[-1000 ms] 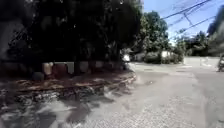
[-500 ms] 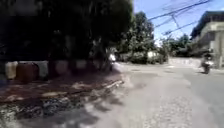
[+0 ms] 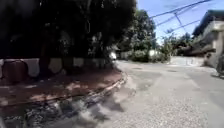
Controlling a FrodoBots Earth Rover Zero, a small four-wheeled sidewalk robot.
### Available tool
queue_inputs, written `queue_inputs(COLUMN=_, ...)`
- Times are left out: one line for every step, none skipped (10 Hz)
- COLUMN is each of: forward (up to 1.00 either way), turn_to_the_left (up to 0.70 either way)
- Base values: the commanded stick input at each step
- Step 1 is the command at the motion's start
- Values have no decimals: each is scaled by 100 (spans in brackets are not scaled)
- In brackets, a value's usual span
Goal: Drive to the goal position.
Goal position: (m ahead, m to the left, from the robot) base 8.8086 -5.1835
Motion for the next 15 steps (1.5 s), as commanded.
queue_inputs(forward=0, turn_to_the_left=0)
queue_inputs(forward=3, turn_to_the_left=0)
queue_inputs(forward=2, turn_to_the_left=0)
queue_inputs(forward=0, turn_to_the_left=0)
queue_inputs(forward=0, turn_to_the_left=0)
queue_inputs(forward=0, turn_to_the_left=0)
queue_inputs(forward=3, turn_to_the_left=0)
queue_inputs(forward=5, turn_to_the_left=0)
queue_inputs(forward=5, turn_to_the_left=0)
queue_inputs(forward=5, turn_to_the_left=-3)
queue_inputs(forward=5, turn_to_the_left=-8)
queue_inputs(forward=5, turn_to_the_left=-10)
queue_inputs(forward=2, turn_to_the_left=-73)
queue_inputs(forward=4, turn_to_the_left=-22)
queue_inputs(forward=2, turn_to_the_left=-55)
